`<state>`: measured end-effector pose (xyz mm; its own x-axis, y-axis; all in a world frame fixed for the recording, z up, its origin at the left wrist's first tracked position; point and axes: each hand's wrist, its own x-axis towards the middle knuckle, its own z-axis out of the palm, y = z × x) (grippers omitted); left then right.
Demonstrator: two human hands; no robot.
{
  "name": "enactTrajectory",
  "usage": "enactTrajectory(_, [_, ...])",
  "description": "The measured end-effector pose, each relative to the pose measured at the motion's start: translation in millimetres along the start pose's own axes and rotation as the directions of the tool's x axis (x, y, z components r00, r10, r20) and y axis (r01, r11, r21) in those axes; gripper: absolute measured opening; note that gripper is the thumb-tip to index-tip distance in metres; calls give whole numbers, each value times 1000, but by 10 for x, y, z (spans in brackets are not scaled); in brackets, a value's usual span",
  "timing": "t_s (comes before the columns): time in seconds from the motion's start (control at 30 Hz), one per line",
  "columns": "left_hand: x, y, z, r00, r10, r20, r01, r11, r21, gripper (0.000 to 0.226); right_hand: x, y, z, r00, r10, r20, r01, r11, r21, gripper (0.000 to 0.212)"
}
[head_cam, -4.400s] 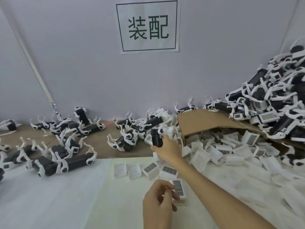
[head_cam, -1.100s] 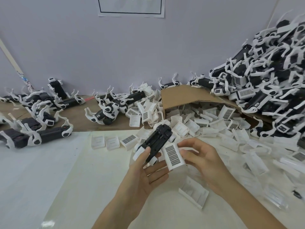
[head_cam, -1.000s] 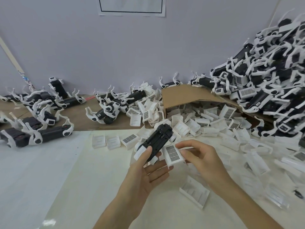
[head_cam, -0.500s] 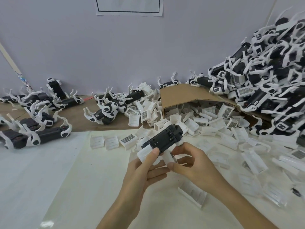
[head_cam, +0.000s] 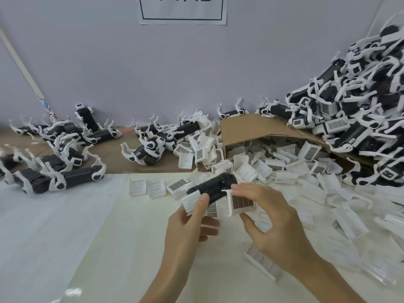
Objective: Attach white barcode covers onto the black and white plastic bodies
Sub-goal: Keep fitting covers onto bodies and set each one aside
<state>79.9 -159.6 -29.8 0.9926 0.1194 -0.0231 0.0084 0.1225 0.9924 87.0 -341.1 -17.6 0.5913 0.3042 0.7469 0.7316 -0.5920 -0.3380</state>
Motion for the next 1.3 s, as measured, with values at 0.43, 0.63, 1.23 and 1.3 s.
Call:
enactTrajectory(0.43, [-69,-92,87,985,47,169,-68,991,117,40,-28,67,56,999,4,44,-6,999,33,55])
enactTrajectory(0.63, [-76,-80,72,983,61,170,-81,991,111,36,-20,74,27,997,72,-5,-70,986,153,32])
enactTrajectory(1.23, [-175,74,49,911,230,342,-245,970,0,41,98,189,-220,924,348,155,-378,784,492,46])
enactTrajectory(1.3, [-156,97,45,914,257,315,-270,963,-4,39,80,175,-208,930,334,151,-365,802,472,47])
